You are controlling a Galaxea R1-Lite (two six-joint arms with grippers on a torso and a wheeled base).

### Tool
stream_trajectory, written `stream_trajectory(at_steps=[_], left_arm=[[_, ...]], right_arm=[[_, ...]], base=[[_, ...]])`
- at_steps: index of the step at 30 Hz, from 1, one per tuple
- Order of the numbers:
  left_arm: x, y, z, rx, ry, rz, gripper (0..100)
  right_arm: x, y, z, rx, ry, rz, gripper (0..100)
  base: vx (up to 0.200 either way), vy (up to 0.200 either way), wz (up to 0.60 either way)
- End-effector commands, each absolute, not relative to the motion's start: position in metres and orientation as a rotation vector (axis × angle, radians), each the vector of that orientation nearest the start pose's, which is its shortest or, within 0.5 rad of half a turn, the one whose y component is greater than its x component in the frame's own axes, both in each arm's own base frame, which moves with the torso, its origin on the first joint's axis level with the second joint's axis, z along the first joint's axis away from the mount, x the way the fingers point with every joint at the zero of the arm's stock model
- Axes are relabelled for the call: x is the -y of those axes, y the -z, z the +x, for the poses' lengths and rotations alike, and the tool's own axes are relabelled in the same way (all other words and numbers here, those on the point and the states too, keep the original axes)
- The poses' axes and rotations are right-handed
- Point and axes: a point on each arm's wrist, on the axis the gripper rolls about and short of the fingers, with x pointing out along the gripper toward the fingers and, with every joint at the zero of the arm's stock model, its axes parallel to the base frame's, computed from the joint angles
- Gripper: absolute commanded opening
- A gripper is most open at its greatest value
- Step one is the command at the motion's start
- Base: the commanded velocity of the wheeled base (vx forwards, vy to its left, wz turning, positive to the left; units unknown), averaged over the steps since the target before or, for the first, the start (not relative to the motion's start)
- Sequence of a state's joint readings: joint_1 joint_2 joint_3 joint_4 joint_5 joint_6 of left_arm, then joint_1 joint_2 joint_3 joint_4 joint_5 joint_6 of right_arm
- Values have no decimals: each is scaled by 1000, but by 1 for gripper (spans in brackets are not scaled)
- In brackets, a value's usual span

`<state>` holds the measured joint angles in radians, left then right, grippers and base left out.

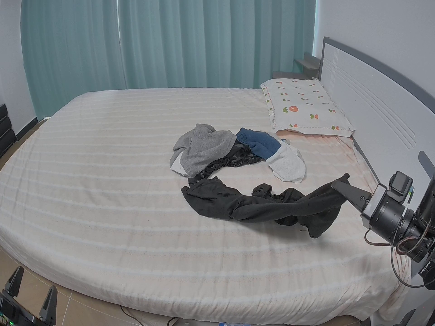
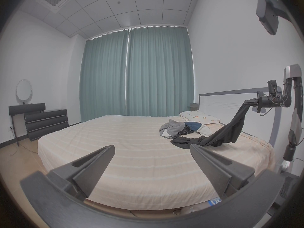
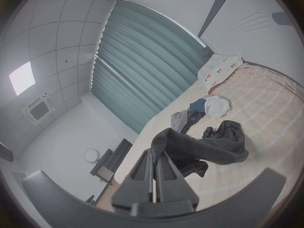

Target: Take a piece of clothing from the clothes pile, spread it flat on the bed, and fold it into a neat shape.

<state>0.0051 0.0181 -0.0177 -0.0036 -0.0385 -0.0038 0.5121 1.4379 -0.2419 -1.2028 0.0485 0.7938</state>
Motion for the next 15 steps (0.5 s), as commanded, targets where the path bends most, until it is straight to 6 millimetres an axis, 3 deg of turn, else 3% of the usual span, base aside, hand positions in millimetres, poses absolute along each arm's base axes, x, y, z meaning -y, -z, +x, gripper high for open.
stream_trajectory(at_steps=[1,2,5,6,12,15], left_arm=[[1,-77,-23,9,38,-15,100],[1,-80,-24,26,39,-16,100],[1,-153,-35,188,96,-148,100],[2,-162,-29,147,122,-180,100],[4,-161,14,-147,180,-137,100],[5,-169,51,-256,164,-135,100]], right_arm=[[-96,-168,168,-194,-545,776,0],[-96,-169,168,-191,-546,776,0],[-97,-169,166,-193,-556,776,0],[-98,-169,166,-196,-558,776,0],[-99,-168,166,-201,-559,774,0],[-99,-168,166,-201,-559,773,0]], base=[[0,0,0],[0,0,0],[0,0,0],[0,0,0],[0,0,0],[0,0,0]])
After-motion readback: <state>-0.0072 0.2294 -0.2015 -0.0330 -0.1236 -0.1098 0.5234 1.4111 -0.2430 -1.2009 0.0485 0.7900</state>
